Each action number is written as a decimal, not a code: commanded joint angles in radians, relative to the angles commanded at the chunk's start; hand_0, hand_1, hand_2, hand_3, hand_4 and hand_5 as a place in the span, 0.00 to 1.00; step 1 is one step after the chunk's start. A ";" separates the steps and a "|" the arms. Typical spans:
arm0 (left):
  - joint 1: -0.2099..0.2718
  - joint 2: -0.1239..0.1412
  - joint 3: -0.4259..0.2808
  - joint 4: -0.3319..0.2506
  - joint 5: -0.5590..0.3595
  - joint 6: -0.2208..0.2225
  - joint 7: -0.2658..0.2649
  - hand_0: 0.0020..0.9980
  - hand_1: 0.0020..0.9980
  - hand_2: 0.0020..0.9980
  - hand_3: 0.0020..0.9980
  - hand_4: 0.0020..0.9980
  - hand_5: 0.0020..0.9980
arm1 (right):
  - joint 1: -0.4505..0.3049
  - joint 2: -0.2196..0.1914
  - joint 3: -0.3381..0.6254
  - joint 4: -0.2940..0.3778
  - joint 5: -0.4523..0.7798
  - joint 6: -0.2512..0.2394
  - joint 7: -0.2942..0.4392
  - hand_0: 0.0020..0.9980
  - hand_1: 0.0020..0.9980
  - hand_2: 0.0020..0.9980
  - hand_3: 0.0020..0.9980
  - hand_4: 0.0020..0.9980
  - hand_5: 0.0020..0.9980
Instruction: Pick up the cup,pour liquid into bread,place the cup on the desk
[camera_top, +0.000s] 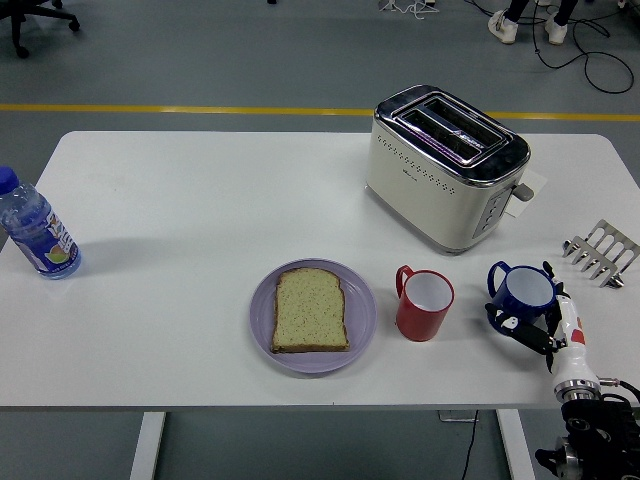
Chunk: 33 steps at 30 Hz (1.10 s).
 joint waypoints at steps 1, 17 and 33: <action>0.001 0.000 0.001 0.000 -0.001 0.000 0.000 0.64 0.65 0.66 0.56 0.33 0.84 | 0.001 0.000 -0.002 -0.003 0.004 0.000 0.001 0.97 0.88 0.99 1.00 1.00 0.08; 0.005 -0.002 0.009 0.000 -0.004 0.000 0.000 0.64 0.65 0.66 0.56 0.33 0.84 | 0.010 0.001 -0.012 -0.010 0.054 -0.004 0.019 0.95 0.85 0.97 1.00 1.00 0.07; 0.003 -0.002 0.004 0.000 -0.003 0.000 0.000 0.64 0.65 0.66 0.56 0.33 0.84 | 0.033 0.004 -0.014 -0.015 0.078 -0.013 0.032 0.92 0.82 0.93 1.00 1.00 0.07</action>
